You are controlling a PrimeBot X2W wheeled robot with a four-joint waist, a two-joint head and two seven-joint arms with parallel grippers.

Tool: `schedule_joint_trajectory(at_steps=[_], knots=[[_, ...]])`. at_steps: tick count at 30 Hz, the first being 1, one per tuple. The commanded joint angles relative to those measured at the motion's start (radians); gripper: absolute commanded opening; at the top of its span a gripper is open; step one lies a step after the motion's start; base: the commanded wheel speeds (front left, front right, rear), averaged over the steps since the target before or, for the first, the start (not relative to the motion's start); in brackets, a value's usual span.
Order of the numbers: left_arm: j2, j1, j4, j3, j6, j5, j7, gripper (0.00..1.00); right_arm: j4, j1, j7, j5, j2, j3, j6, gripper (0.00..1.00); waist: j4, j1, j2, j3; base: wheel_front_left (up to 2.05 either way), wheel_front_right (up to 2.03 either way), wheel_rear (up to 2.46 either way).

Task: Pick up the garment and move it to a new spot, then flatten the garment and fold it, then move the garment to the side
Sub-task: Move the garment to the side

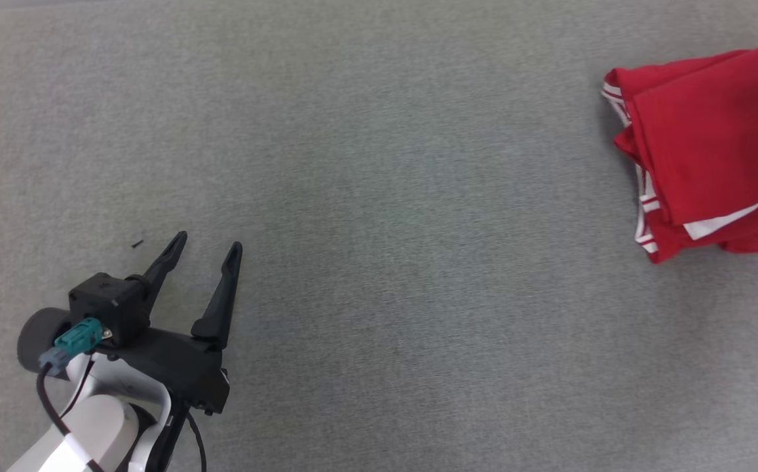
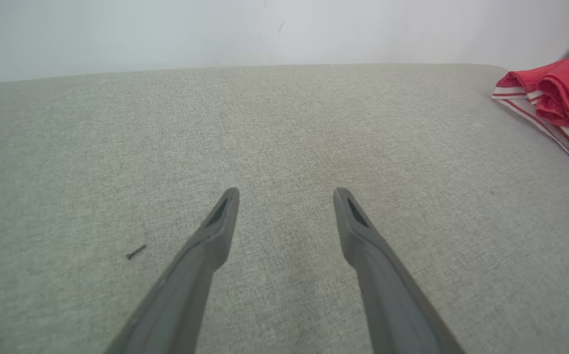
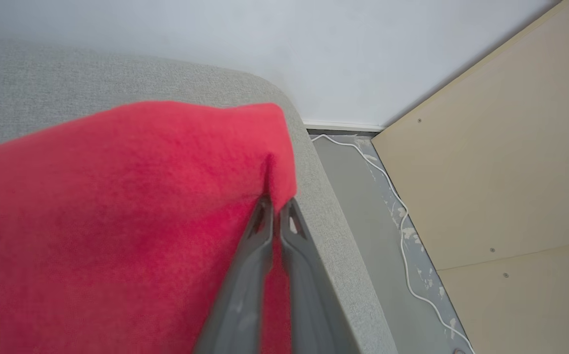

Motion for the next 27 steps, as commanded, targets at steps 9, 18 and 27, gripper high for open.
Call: schedule_joint_trajectory(at_steps=[9, 18, 27], knots=[[-0.004, -0.031, 0.001, -0.009, -0.003, 0.014, -0.005, 1.0, 0.049, 0.034, -0.091, -0.119, -0.041, -0.09, -0.001, 0.08, 0.072, -0.0001, -0.0001, 0.044, 0.0, 0.0, 0.0], [-0.011, -0.025, 0.012, -0.014, 0.004, 0.009, -0.011, 1.0, 0.015, 0.077, -0.094, -0.147, -0.018, -0.166, -0.001, 1.0, 0.07, -0.0001, -0.0001, 0.03, 0.0, 0.0, 0.0], [-0.017, -0.006, 0.026, -0.024, -0.004, 0.002, -0.025, 1.0, 0.019, 0.09, -0.244, -0.15, 0.021, -0.148, -0.001, 1.0, 0.054, -0.0001, -0.0001, -0.033, 0.0, 0.0, 0.0]])
